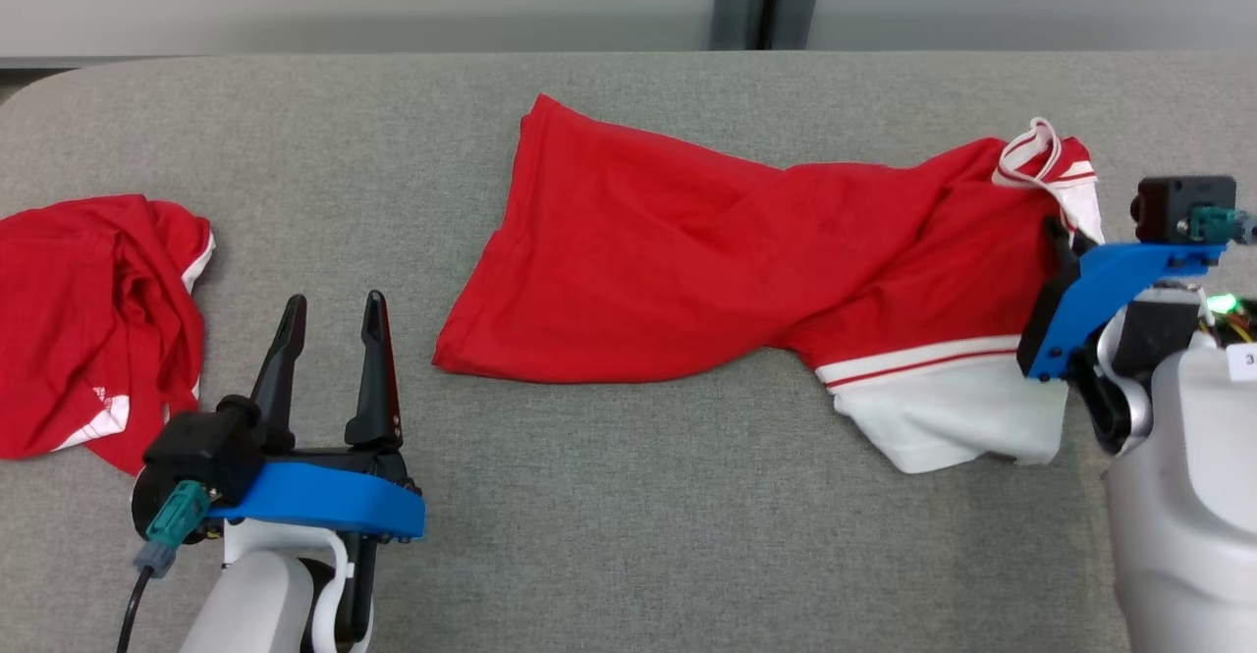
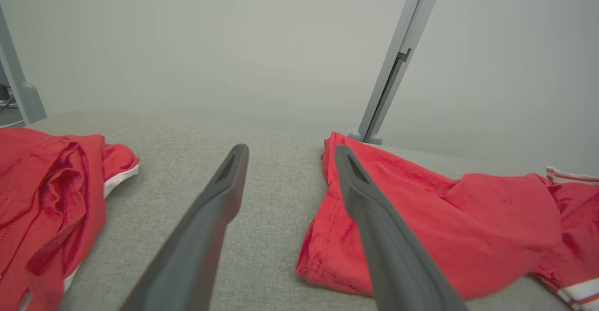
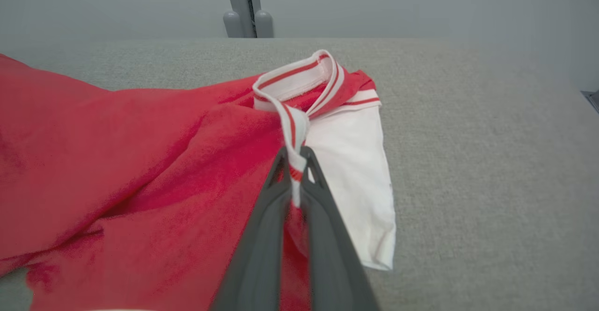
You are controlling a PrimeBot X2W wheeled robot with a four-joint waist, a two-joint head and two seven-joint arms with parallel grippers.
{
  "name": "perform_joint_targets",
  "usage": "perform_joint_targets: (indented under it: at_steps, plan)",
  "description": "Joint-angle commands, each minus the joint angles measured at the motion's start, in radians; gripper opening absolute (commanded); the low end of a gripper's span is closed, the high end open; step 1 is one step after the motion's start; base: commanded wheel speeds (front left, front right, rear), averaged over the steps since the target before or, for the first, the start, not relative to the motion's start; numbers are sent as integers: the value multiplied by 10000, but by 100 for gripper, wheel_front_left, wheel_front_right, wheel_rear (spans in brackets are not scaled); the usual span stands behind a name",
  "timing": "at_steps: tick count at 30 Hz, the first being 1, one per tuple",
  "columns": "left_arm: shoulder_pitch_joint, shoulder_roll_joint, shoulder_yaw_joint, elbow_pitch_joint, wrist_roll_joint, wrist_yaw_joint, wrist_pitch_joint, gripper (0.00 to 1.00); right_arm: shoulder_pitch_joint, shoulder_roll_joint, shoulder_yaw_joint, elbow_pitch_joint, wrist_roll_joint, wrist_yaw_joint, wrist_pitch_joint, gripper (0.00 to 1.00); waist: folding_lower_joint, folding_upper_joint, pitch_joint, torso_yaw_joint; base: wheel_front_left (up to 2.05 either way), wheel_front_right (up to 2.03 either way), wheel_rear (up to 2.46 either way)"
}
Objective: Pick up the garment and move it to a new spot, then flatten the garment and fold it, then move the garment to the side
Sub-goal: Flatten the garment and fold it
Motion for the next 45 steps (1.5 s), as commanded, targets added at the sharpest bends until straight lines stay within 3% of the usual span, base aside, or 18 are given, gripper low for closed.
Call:
perform_joint_targets:
  at_steps: [1, 6, 7, 8, 12, 17, 22, 27, 33, 45]
  plan:
    - [-200, -29, -50, 22, 23, -39, -28, 100, -337, -212, 171, 49, -80, 5, -200, 0, -1, 0, 75, 76, 0, 0, 0]
    - [-498, -117, -210, 140, 55, -183, -66, 100, -1325, -857, 813, 548, 109, 5, -1069, 0, -1, 0, 275, 328, 0, 0, 0]
    - [-535, -138, -257, 166, 67, -227, -80, 100, -1455, -926, 967, 718, 261, 5, -1213, 17, -1, 0, 315, 385, 0, 0, 0]
    - [-572, -149, -291, 197, 74, -256, -94, 100, -1549, -1028, 1152, 929, 352, 5, -1285, 100, -1, 0, 344, 425, 0, 0, 0]
    - [-735, -160, -310, 340, 91, -265, -143, 100, -1854, -1383, 1802, 1403, 729, 5, -1760, 100, -1, 0, 389, 463, 0, 0, 0]
    - [-573, -161, -232, 569, 30, -249, -186, 100, -1364, -1465, 2285, 1276, 1001, 5, -3148, 100, -1, 0, 144, 270, 0, 0, 0]
    - [-241, -154, -33, 783, -60, -173, -242, 100, -243, -1202, 2493, 476, 1297, 5, -4360, 100, -1, 0, -404, -57, 0, 0, 0]
    - [140, -81, 178, 887, -141, -92, -264, 100, 1032, -825, 2501, -583, 1428, 5, -4721, 100, -1, 0, -840, -418, 0, 0, 0]
    - [677, -54, 439, 1125, -232, -22, -295, 100, 2955, -91, 2324, -2191, 1380, 5, -4234, 100, -1, 0, -1468, -751, 0, 0, 0]
    - [1327, -92, 640, 1414, -263, 11, -306, 100, 5029, 324, 2042, -3968, 1208, 5, -3224, 100, -1, 0, -2085, -935, 0, 0, 0]
